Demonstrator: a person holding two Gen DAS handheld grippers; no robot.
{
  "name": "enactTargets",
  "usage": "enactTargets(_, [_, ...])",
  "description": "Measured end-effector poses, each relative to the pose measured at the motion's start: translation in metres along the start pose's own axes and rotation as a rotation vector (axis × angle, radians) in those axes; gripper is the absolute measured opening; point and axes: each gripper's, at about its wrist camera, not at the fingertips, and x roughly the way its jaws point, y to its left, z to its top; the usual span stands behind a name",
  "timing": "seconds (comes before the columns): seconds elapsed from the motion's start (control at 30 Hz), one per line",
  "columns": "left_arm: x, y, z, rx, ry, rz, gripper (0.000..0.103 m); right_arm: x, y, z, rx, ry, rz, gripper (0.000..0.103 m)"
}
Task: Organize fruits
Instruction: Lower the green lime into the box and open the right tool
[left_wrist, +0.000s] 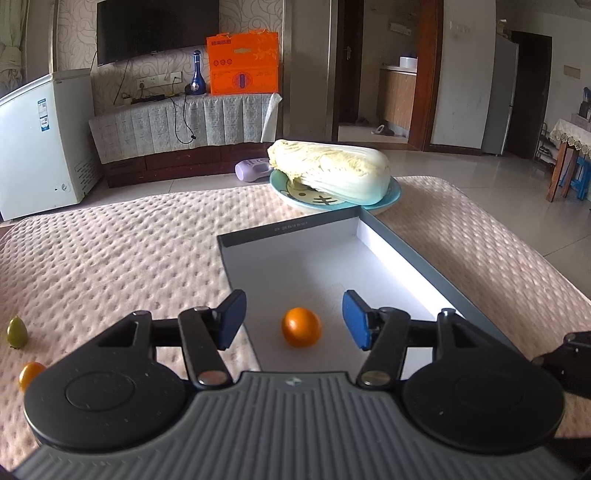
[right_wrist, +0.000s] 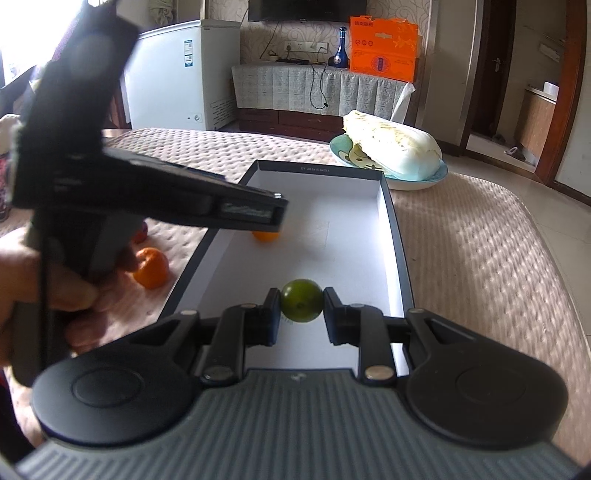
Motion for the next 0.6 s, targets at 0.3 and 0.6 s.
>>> enactTargets(0.3, [-0.019,0.034,-0.005,-0.030,0.011,0.023,0.064,0.011,-0.002,0.009,0.048,-0.013,-0.021,0.028])
enactTargets(0.6, [-0.033,0.040,-0.013,0.004,0.019,-0.011,0.064,0.018,0.008,0.013,0.049,-0.004,-0.029,0.028])
